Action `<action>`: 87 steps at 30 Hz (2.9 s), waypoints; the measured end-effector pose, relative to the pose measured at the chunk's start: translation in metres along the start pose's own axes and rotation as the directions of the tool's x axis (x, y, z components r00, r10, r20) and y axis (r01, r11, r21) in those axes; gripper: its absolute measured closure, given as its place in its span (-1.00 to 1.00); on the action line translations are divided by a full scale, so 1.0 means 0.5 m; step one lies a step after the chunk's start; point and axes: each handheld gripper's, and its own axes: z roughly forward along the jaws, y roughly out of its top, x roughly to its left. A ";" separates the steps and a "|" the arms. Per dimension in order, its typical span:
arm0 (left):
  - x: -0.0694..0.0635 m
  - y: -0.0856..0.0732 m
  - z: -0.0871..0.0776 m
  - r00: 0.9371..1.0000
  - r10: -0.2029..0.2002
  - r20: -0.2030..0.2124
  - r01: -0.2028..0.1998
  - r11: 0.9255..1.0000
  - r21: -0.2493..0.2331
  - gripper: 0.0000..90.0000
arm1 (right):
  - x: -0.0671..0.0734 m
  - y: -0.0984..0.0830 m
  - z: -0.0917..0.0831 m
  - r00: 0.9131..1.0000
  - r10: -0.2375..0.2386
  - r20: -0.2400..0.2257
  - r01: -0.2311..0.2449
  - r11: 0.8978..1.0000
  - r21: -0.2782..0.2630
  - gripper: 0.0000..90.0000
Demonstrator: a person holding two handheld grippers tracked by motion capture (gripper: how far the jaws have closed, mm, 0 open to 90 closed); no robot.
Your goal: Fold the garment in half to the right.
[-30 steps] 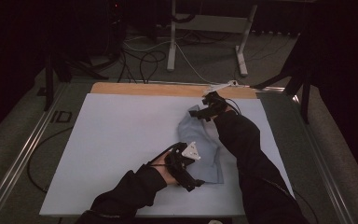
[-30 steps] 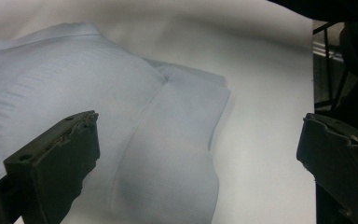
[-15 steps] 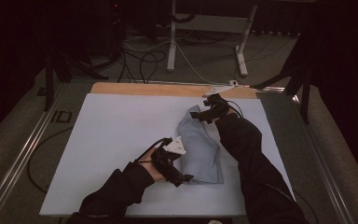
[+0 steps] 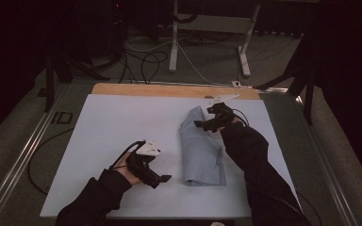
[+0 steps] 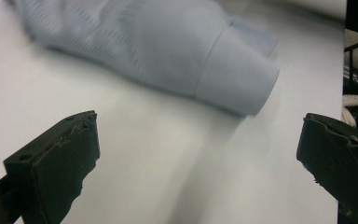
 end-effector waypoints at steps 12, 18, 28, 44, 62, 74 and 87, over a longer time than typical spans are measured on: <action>0.035 -0.115 -0.084 0.991 -0.092 -0.095 0.085 0.993 -0.077 -0.99 | 0.006 -0.016 -0.034 0.999 0.033 -0.002 -0.033 0.999 -0.026 -0.77; 0.048 -0.162 -0.119 0.978 -0.153 -0.139 0.136 0.983 -0.125 -0.99 | 0.000 -0.027 -0.015 0.994 0.111 -0.016 -0.111 0.994 0.003 -0.79; 0.053 -0.213 -0.134 0.960 -0.217 -0.179 0.188 0.968 -0.165 -0.99 | -0.037 -0.043 0.043 0.978 0.200 0.053 -0.203 0.978 0.056 -0.54; 0.054 -0.223 -0.132 0.955 -0.230 -0.186 0.196 0.963 -0.183 -0.99 | -0.079 -0.058 0.103 0.968 0.228 0.105 -0.243 0.955 0.170 0.18; 0.048 -0.222 -0.143 0.960 -0.201 -0.194 0.157 0.963 -0.220 -0.99 | -0.063 -0.027 0.116 0.977 0.142 0.160 -0.170 0.970 0.175 0.90; 0.046 -0.223 -0.140 0.965 -0.185 -0.184 0.141 0.963 -0.230 -0.99 | -0.062 -0.031 0.126 0.975 0.131 0.178 -0.167 0.964 0.206 0.64; 0.044 -0.222 -0.148 0.966 -0.184 -0.183 0.135 0.959 -0.248 -0.99 | -0.002 0.002 0.027 0.989 0.098 0.112 -0.113 0.985 0.132 -0.13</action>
